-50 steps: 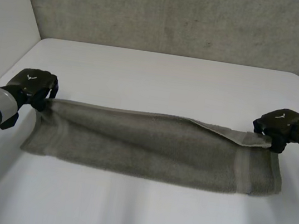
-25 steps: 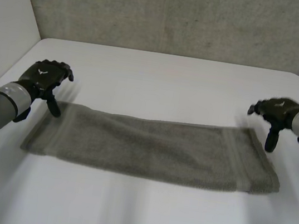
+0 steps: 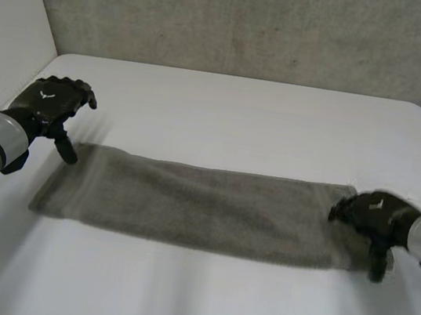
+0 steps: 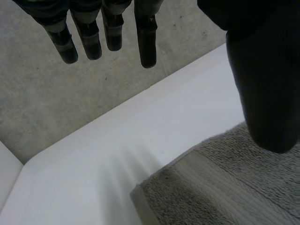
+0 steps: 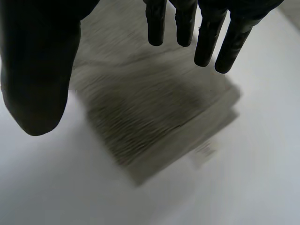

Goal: Fold the towel.

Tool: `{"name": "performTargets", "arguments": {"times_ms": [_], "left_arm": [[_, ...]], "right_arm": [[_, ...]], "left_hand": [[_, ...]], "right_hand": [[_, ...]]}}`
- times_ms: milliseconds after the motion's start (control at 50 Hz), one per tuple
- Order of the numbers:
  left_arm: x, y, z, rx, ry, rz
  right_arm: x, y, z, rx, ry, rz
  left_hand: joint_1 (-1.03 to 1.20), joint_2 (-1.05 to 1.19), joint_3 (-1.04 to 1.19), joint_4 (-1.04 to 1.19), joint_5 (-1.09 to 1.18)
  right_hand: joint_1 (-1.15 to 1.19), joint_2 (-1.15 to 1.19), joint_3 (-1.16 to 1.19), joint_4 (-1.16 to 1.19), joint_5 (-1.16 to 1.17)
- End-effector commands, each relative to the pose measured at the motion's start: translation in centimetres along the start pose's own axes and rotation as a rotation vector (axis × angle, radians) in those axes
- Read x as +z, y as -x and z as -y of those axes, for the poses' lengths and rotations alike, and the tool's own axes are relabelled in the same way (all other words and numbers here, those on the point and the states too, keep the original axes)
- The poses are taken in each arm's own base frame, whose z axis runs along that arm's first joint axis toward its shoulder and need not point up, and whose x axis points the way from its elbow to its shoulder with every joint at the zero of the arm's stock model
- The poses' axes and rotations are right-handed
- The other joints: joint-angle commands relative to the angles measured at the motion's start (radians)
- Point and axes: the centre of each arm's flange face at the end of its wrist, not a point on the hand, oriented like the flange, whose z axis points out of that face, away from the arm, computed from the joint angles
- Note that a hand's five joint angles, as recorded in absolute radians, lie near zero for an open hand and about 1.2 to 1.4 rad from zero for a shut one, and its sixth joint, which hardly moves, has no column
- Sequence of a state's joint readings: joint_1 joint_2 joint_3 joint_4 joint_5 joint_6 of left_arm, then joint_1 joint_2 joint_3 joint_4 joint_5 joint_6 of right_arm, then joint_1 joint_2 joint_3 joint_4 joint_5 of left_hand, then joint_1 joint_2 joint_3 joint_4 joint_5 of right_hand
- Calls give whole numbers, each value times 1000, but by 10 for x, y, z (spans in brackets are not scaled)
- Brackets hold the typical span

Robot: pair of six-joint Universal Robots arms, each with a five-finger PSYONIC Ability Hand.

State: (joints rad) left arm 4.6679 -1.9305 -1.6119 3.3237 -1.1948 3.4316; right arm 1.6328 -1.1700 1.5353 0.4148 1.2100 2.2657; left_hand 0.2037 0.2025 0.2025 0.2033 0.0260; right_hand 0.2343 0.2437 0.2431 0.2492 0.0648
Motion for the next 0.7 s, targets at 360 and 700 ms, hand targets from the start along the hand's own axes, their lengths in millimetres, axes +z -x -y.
{"name": "performTargets", "arguments": {"times_ms": [360,700], "left_arm": [[-4,-3,-3,-14,11,-3],[-6,-2,11,1,-28,5]], "right_arm": [[14,-60,-43,-9,-37,-418],[-23,-87,59,-135,-292,-592]], "left_hand": [[10,11,11,10,13],[10,11,11,10,13]], "right_hand": [[1162,1153,1153,1147,1157],[1162,1153,1153,1147,1157]]}}
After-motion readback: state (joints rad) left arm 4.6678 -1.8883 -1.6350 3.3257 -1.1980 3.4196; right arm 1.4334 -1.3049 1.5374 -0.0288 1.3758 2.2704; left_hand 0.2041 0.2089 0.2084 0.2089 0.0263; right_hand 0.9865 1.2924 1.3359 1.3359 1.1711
